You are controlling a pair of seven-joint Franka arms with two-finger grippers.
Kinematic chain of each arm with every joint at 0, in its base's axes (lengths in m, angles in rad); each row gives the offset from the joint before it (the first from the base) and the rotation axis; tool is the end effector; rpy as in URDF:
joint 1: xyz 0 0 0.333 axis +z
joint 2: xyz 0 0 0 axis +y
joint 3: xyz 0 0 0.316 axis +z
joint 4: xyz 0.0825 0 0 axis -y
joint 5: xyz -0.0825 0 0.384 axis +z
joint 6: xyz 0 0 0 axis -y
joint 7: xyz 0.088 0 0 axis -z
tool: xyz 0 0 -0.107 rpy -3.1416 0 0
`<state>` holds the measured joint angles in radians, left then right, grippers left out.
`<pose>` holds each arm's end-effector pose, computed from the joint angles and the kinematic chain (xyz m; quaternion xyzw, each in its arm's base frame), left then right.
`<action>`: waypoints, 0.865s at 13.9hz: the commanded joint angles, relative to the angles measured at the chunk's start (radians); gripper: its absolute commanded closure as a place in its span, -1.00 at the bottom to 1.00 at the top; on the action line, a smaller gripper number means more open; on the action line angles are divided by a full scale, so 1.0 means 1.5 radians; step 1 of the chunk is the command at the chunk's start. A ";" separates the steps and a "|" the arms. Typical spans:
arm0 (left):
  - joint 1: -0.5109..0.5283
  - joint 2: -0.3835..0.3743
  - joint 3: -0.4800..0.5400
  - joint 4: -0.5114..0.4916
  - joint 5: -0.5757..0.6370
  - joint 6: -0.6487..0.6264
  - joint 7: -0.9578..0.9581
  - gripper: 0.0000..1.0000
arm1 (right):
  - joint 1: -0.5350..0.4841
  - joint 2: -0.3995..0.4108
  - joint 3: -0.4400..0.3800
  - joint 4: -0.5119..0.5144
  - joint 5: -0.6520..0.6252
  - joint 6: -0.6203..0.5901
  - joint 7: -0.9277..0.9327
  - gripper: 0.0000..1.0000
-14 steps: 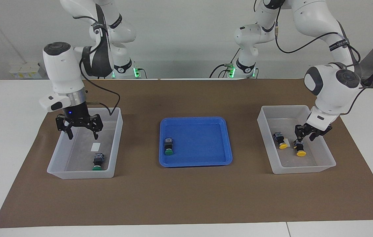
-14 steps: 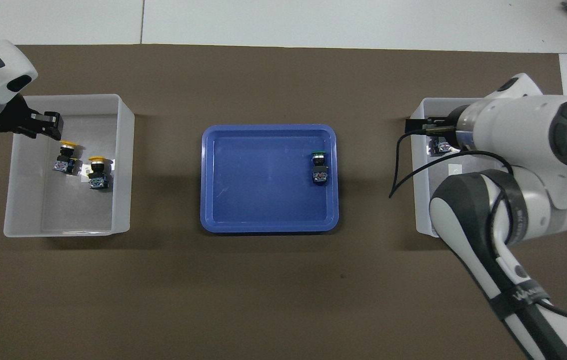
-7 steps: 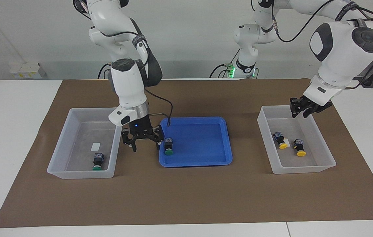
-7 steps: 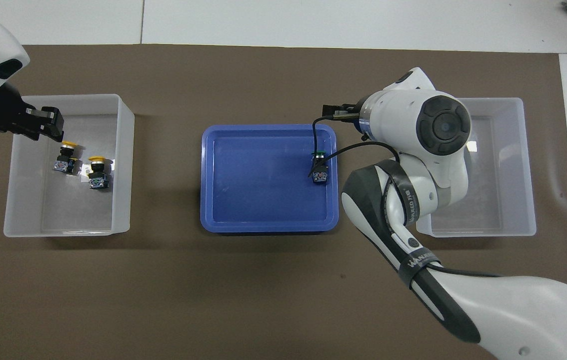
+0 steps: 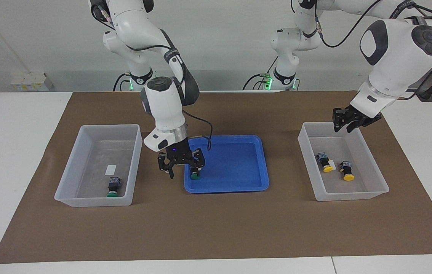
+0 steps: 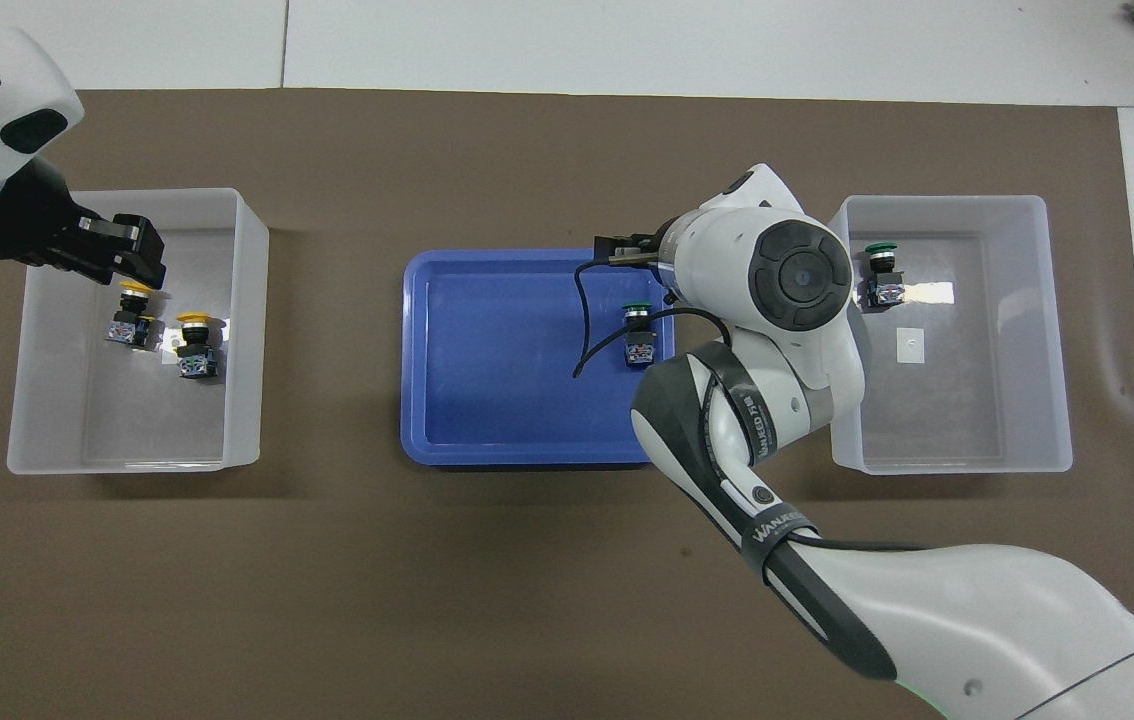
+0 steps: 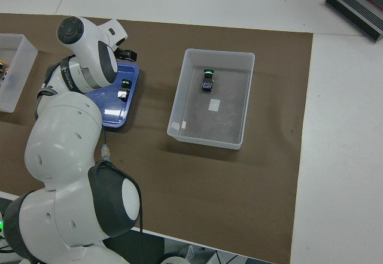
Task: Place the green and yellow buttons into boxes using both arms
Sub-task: 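Reach the right gripper back to the last green button on the tray, then close the right gripper on the green button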
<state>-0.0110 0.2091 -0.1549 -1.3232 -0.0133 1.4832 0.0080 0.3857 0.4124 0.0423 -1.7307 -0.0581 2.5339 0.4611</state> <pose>0.6020 -0.0912 0.6124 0.9958 -0.0859 -0.0250 0.0208 0.6305 0.2847 0.3856 -0.9808 -0.0006 -0.1810 0.0719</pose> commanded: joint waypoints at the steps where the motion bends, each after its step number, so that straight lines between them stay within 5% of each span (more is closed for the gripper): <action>1: 0.002 -0.038 0.007 -0.060 0.000 0.053 -0.006 -0.47 | 0.018 0.029 -0.001 0.005 0.004 0.015 0.009 -1.00; 3: 0.006 -0.068 0.009 -0.129 0.005 0.111 -0.005 -1.00 | 0.029 0.033 -0.002 0.003 -0.003 0.020 0.009 -1.00; 12: 0.034 -0.068 0.015 -0.126 0.046 0.145 0.002 -1.00 | 0.062 0.047 -0.006 -0.009 -0.150 -0.064 0.016 -1.00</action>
<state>0.0377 0.1387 -0.1301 -1.4786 0.0303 1.6765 0.0066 0.4712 0.5023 0.0390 -1.7382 -0.2435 2.4794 0.4629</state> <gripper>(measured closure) 0.000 0.000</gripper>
